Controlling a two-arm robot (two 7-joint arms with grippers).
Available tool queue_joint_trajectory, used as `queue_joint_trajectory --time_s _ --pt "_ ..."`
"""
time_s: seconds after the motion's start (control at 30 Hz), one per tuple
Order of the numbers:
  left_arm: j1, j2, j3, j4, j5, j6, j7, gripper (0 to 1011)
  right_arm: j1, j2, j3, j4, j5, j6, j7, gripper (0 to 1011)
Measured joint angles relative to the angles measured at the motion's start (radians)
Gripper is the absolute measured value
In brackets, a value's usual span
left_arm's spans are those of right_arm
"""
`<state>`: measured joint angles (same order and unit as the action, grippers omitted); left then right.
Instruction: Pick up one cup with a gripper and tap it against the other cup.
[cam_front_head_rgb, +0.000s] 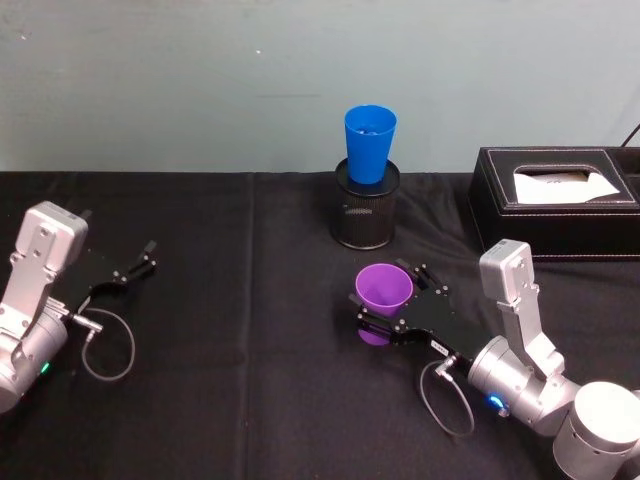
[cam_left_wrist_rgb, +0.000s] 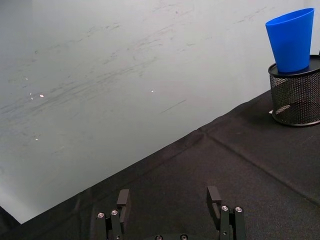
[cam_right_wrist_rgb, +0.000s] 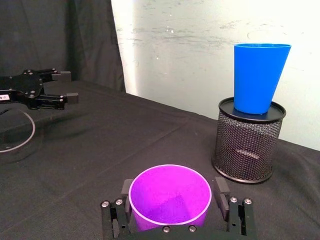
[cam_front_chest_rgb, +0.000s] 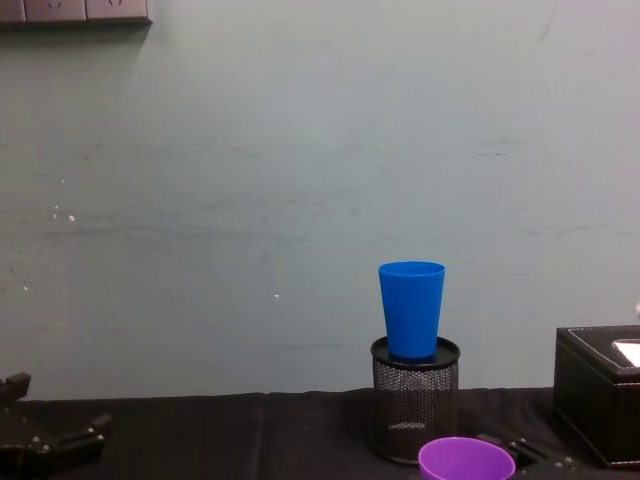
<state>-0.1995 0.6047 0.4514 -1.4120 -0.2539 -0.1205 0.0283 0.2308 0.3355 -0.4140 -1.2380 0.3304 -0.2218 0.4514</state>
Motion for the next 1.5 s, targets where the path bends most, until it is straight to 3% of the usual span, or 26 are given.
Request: queue_joint_trajectory --time_s 0.27,0.43,0.77,0.97,1.23,1.5 --pt "0.0 0.0 0.0 0.0 0.0 0.0 0.0 1000 0.001 0.002 -0.003 0.0 0.0 0.0 0.0 958" --pt "0.0 0.0 0.0 0.0 0.0 0.0 0.0 1000 0.002 0.002 -0.005 0.0 0.0 0.0 0.0 812" --pt "0.0 0.0 0.0 0.0 0.0 0.0 0.0 1000 0.001 0.005 -0.004 -0.009 0.0 0.003 0.0 762" --pt "0.0 0.0 0.0 0.0 0.0 0.0 0.0 1000 -0.016 0.029 0.022 -0.118 0.0 0.069 0.003 751" --pt "0.0 0.0 0.0 0.0 0.0 0.0 0.0 1000 -0.022 0.062 0.057 -0.263 0.039 0.175 0.007 751" --pt "0.0 0.0 0.0 0.0 0.0 0.0 0.0 1000 0.005 0.078 0.063 -0.309 0.066 0.242 0.007 751"
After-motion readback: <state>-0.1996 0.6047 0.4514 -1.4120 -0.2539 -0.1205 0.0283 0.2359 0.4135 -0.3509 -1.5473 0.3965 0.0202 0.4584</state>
